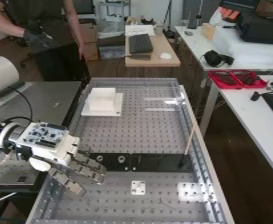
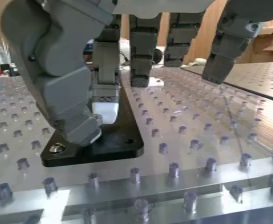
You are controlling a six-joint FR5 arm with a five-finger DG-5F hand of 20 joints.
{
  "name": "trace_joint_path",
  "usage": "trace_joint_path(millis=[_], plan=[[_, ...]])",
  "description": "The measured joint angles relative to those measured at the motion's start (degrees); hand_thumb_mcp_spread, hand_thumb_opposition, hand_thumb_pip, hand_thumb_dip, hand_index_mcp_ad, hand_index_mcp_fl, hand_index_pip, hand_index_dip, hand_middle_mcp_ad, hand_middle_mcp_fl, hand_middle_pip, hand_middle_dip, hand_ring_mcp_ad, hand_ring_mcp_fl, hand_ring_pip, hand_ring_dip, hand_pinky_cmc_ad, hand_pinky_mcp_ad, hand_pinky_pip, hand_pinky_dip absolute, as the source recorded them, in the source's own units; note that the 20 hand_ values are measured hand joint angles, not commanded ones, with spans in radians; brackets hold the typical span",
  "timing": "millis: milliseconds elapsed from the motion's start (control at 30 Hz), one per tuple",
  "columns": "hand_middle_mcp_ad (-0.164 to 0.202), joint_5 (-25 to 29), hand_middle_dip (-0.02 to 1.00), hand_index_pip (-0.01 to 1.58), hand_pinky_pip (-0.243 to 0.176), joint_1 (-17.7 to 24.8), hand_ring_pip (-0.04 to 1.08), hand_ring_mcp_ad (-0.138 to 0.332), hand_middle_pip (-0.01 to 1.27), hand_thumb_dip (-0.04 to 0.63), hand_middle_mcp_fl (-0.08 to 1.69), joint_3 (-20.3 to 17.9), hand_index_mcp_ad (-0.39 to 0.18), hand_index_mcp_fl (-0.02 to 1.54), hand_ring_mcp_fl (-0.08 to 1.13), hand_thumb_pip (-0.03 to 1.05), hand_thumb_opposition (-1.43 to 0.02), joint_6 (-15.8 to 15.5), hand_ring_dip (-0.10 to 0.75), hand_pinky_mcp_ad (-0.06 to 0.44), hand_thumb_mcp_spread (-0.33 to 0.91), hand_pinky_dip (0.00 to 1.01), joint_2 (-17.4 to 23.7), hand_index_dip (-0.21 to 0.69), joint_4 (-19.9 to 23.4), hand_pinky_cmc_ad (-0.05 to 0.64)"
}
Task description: Grab the smaller nut and place it in the white container
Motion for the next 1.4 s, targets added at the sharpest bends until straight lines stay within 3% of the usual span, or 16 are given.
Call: trace_joint_path(millis=[833, 1133, 1400], plan=[[0.002, -1.6, 0.24, 1.53, 0.037, 0.3, 0.11, 0.082, 0.12, 0.269, 0.31, 1.3, -0.147, 0.28, 0.07, 0.6, -0.9, -1.3, 0.12, 0.297, 0.47, 0.35, 1.9, 0.229, -2.2, 0.351], [0.002, -2.0, 0.24, 1.53, 0.037, 1.8, 0.11, 0.082, 0.12, 0.269, 0.33, 2.5, -0.147, 0.28, 0.08, 0.6, -0.9, -2.3, 0.12, 0.297, 0.47, 0.35, 6.6, 0.229, -8.0, 0.351], [-0.003, -0.5, 0.24, 1.53, 0.051, 7.4, 0.11, 0.08, 0.12, 0.269, 0.34, 4.7, -0.147, 0.29, 0.08, 0.6, -0.9, -4.3, 0.12, 0.297, 0.47, 0.35, 12.8, 0.229, -18.4, 0.354]])
